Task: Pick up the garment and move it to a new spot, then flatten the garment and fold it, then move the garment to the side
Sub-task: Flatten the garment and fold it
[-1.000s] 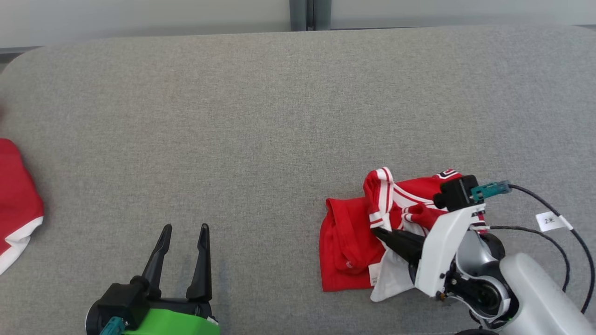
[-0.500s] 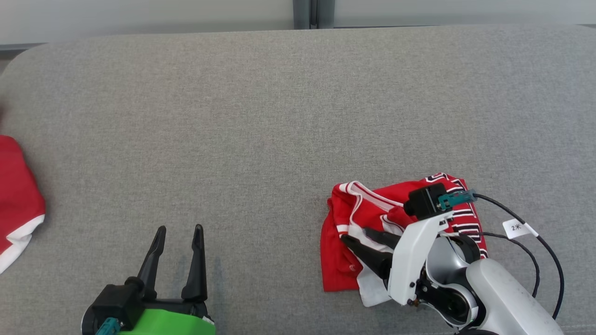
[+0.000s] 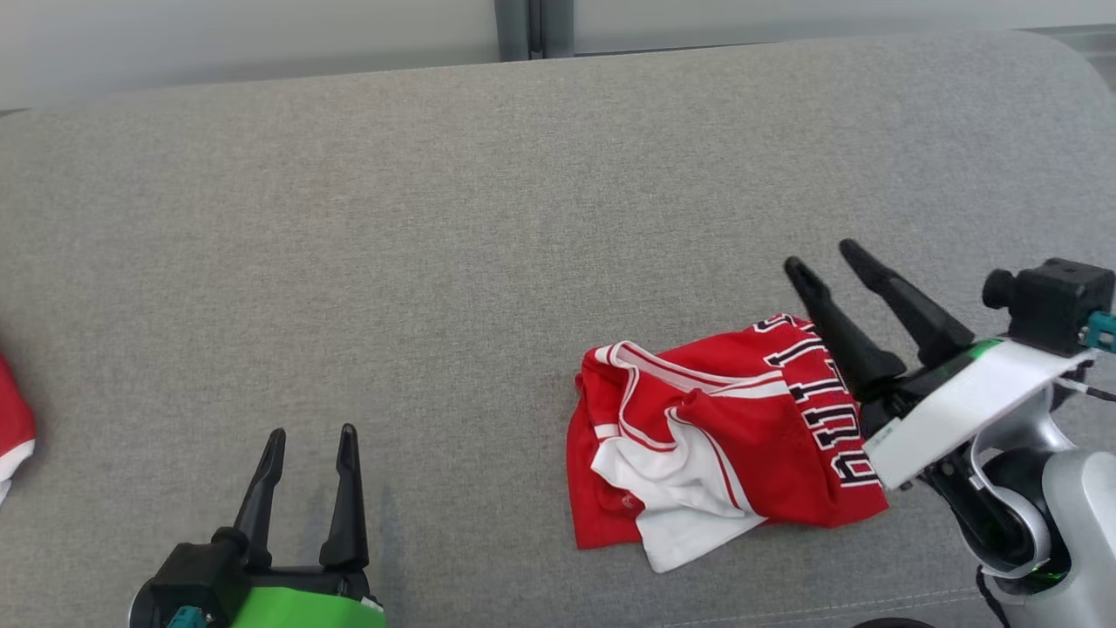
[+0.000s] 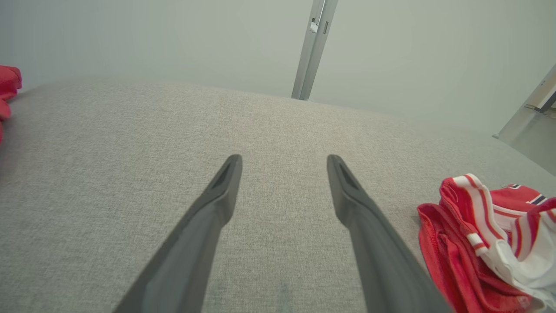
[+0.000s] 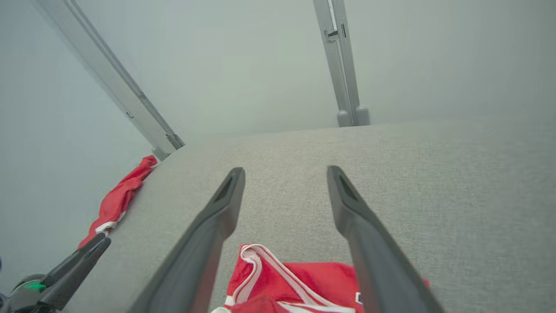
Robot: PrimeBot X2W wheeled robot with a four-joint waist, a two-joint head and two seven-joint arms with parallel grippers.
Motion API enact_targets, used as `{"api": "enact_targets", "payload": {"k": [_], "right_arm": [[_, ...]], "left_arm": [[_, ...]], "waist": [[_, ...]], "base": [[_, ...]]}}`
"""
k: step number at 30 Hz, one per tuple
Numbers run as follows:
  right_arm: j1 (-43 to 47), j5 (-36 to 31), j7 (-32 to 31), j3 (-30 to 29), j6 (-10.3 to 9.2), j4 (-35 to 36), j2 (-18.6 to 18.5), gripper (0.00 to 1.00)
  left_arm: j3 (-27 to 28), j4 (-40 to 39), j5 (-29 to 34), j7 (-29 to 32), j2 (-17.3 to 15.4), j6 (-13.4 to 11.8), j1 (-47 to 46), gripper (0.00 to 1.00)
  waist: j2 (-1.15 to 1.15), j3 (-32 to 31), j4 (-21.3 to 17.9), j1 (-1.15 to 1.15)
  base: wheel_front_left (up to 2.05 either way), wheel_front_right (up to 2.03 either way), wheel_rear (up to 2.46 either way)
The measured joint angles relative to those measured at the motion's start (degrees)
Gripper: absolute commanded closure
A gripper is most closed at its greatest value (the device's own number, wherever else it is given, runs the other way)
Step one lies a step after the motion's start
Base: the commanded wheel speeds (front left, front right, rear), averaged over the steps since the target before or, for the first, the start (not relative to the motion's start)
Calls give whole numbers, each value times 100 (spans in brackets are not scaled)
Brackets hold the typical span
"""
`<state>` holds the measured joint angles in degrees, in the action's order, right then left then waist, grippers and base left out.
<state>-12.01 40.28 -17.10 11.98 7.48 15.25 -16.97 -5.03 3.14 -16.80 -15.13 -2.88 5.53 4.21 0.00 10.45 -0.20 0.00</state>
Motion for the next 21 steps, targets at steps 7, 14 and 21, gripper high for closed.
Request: {"api": "enact_targets", "payload": {"k": [7, 14, 21], "right_arm": [[76, -1133, 1834, 365, 1, -1256, -405, 100], [-408, -1979, 3184, 773, 3, -3170, -415, 100], [-522, -2149, 3210, 923, 3, -3490, -98, 100]], "left_arm": [[-48, -1, 112, 1, 1, 42, -71, 0], [-22, 56, 261, 0, 3, 100, -231, 0], [42, 93, 283, 0, 2, 135, -248, 0]], "waist": [[0, 192, -187, 0], [0, 420, -268, 0], [0, 490, -233, 0]], "base": [[0, 0, 0], [0, 0, 0], [0, 0, 0]]}}
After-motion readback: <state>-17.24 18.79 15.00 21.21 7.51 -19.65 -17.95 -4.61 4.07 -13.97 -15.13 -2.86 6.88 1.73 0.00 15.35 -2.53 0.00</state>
